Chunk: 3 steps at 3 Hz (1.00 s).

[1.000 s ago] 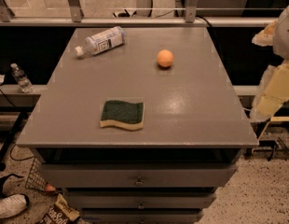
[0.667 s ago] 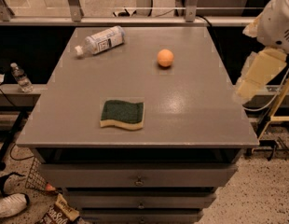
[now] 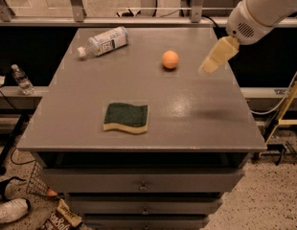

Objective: Move orange near sponge

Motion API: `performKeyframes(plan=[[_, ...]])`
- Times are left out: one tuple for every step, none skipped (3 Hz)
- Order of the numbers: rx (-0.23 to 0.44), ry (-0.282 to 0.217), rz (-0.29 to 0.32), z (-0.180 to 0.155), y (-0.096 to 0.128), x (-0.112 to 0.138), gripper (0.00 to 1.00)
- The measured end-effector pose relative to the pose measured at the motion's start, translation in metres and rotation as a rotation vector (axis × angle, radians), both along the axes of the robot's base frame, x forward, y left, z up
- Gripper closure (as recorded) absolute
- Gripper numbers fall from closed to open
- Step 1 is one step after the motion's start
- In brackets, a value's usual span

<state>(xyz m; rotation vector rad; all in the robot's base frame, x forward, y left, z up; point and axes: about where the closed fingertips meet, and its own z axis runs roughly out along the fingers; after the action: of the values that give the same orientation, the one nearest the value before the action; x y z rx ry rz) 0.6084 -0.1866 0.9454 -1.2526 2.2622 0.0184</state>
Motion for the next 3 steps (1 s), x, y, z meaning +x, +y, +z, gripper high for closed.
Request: performKeyframes(plan=[[0.135, -0.014, -0.143, -0.026, 0.011, 0.041, 0.00], [0.251, -0.006, -0.226, -0.050, 0.021, 0.067, 0.00], [0.303, 0.009, -0.233, -0.068, 0.046, 0.091, 0.00]])
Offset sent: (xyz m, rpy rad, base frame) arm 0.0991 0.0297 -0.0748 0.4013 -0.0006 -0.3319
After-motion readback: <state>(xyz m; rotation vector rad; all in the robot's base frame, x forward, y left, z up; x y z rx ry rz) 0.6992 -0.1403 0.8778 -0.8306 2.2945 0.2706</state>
